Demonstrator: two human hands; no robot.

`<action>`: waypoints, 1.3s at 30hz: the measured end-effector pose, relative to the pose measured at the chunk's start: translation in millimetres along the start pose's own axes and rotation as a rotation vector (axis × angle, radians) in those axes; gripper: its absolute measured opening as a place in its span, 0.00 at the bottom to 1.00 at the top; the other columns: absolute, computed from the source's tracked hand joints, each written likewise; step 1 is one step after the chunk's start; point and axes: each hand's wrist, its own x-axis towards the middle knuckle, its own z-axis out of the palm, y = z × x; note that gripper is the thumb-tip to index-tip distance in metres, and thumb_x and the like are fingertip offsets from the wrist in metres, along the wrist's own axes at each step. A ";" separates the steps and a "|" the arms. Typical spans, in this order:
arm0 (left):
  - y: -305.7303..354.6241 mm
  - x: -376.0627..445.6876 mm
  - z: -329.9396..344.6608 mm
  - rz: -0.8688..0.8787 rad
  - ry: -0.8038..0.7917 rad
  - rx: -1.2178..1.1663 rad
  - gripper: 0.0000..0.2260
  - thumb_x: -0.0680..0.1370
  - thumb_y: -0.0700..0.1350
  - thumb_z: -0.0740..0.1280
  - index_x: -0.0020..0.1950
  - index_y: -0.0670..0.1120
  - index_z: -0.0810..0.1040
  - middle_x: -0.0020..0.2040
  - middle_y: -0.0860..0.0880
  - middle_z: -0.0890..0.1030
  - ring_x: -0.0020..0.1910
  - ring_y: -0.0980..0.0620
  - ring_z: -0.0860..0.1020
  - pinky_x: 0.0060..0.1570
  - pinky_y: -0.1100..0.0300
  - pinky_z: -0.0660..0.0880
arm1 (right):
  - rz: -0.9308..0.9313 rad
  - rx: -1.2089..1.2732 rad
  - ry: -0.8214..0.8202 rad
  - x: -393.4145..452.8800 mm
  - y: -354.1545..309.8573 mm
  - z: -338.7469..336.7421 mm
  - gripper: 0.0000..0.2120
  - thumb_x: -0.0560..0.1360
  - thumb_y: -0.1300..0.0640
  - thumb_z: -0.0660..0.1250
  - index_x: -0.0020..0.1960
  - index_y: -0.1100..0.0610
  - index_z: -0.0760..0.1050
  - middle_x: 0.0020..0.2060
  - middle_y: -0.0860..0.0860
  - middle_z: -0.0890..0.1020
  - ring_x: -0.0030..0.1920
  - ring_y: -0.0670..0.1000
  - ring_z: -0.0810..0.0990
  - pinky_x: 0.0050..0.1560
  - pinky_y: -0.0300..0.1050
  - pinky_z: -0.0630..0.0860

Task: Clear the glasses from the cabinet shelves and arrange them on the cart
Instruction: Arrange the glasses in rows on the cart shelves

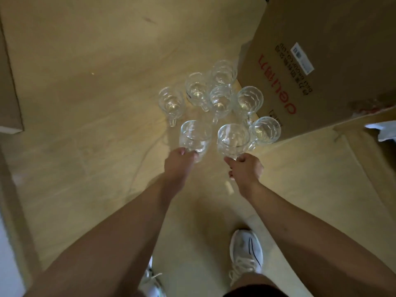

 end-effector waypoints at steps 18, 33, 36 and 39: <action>300.5 -332.7 -210.0 0.080 0.026 0.224 0.09 0.73 0.49 0.67 0.38 0.44 0.76 0.32 0.47 0.75 0.35 0.43 0.74 0.35 0.58 0.66 | -0.098 0.038 -0.063 -315.4 -271.0 -250.6 0.17 0.69 0.51 0.79 0.35 0.50 0.70 0.33 0.47 0.76 0.38 0.53 0.77 0.46 0.49 0.77; 522.1 -516.9 -310.2 0.630 -0.117 0.081 0.14 0.71 0.52 0.71 0.52 0.45 0.79 0.45 0.48 0.79 0.43 0.49 0.78 0.41 0.55 0.77 | -0.356 0.253 0.199 -504.1 -428.1 -400.4 0.15 0.68 0.50 0.81 0.48 0.57 0.81 0.44 0.54 0.85 0.47 0.56 0.83 0.56 0.56 0.80; 544.3 -538.3 -308.2 0.767 -0.127 0.179 0.19 0.69 0.55 0.76 0.53 0.47 0.81 0.45 0.49 0.82 0.43 0.50 0.80 0.41 0.56 0.77 | -0.431 0.373 0.251 -525.7 -421.8 -422.3 0.13 0.69 0.55 0.80 0.49 0.59 0.82 0.45 0.55 0.86 0.49 0.57 0.84 0.57 0.60 0.79; 551.5 -563.3 -292.6 0.849 -0.222 0.248 0.24 0.67 0.55 0.80 0.58 0.46 0.81 0.51 0.49 0.83 0.49 0.48 0.82 0.53 0.50 0.80 | -0.420 0.508 0.341 -549.0 -406.0 -448.9 0.15 0.70 0.56 0.79 0.53 0.59 0.81 0.47 0.54 0.85 0.49 0.54 0.83 0.50 0.53 0.80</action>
